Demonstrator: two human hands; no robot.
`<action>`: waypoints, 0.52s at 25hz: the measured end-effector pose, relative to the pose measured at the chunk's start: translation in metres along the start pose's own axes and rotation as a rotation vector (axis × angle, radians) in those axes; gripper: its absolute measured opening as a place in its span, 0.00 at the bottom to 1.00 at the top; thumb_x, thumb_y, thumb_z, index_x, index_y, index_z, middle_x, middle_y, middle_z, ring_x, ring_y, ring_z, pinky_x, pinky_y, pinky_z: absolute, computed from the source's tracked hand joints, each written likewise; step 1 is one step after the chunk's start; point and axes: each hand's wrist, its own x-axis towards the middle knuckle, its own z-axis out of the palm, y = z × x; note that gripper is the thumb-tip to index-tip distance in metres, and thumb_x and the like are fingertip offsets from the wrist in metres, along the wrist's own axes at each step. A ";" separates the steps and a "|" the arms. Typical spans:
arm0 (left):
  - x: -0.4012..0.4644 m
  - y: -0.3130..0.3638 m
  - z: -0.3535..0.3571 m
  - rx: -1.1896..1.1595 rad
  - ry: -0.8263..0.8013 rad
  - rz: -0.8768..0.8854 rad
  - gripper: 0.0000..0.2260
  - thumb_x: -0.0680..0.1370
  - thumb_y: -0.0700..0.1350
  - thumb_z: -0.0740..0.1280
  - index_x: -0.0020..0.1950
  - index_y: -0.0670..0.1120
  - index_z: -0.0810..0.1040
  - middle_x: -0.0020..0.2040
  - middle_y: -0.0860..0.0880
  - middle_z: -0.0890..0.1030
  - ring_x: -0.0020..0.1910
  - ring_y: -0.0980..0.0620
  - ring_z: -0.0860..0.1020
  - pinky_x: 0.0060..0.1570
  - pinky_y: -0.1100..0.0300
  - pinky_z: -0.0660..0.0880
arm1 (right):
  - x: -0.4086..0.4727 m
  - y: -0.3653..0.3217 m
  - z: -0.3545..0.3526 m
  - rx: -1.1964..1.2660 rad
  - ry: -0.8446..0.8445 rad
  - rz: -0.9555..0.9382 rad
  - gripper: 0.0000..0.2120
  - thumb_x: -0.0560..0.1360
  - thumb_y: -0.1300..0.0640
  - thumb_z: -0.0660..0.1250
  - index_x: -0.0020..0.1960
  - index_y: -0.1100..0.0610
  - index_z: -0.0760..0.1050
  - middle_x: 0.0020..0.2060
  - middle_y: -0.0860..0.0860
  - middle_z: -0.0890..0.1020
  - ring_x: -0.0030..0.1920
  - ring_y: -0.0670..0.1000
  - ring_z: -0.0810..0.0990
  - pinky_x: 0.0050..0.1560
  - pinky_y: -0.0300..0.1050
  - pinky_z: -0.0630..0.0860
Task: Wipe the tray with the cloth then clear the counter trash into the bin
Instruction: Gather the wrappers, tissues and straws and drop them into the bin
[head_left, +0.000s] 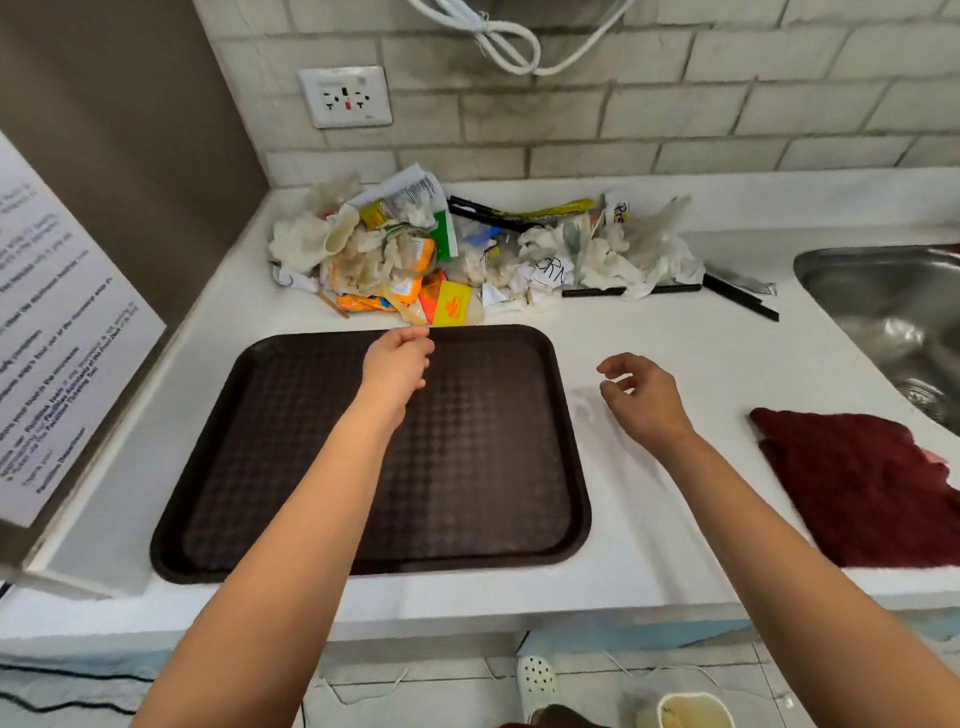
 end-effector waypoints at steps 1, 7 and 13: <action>0.010 0.004 0.003 0.004 0.032 0.011 0.06 0.76 0.41 0.63 0.51 0.49 0.76 0.42 0.53 0.76 0.39 0.57 0.74 0.38 0.62 0.72 | 0.014 -0.003 0.000 -0.004 -0.014 -0.016 0.08 0.72 0.64 0.63 0.49 0.55 0.76 0.47 0.50 0.76 0.41 0.49 0.75 0.44 0.39 0.69; 0.073 0.028 0.011 0.341 0.176 0.240 0.10 0.74 0.40 0.65 0.55 0.46 0.78 0.52 0.47 0.78 0.50 0.49 0.75 0.46 0.63 0.69 | 0.086 -0.039 0.031 0.002 -0.104 -0.123 0.08 0.72 0.65 0.64 0.48 0.57 0.77 0.45 0.49 0.76 0.41 0.49 0.75 0.44 0.37 0.69; 0.132 0.037 0.015 0.671 0.234 0.269 0.16 0.74 0.44 0.64 0.62 0.47 0.74 0.65 0.41 0.69 0.60 0.40 0.72 0.59 0.50 0.72 | 0.139 -0.079 0.089 -0.075 -0.279 -0.246 0.10 0.72 0.65 0.64 0.53 0.59 0.77 0.53 0.55 0.78 0.45 0.50 0.75 0.46 0.35 0.67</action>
